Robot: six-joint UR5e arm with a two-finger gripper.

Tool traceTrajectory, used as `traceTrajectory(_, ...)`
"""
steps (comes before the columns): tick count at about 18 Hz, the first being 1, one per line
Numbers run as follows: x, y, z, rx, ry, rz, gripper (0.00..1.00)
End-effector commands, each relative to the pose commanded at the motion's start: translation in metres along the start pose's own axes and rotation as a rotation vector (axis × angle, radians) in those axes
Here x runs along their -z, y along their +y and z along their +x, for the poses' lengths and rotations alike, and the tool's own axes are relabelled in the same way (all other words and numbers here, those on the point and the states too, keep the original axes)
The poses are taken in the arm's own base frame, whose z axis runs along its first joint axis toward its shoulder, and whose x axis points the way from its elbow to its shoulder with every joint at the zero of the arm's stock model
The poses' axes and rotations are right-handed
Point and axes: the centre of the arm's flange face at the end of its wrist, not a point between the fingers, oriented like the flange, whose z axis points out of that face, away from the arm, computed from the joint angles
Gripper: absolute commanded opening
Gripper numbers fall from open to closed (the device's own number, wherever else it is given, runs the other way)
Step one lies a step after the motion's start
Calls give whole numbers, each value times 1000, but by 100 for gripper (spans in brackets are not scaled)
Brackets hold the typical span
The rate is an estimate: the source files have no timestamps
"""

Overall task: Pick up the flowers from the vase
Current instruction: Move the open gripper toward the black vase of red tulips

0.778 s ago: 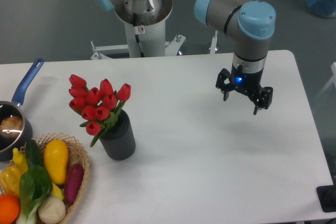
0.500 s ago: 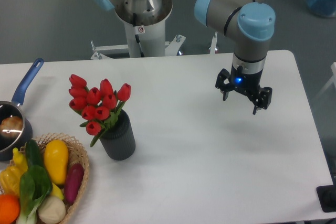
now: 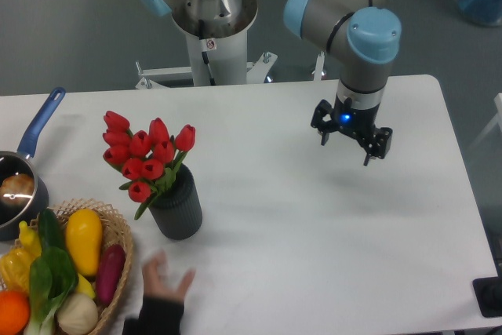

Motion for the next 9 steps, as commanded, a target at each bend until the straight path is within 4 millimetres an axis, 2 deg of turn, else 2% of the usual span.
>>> traceTrajectory(2, -4, -15, 17, -33, 12, -2, 100)
traceTrajectory(5, -14, -15, 26, -38, 38, -7, 100)
traceTrajectory(8, -10, -14, 26, -33, 32, -1, 100)
traceTrajectory(9, -2, -16, 30, -37, 23, 13, 100)
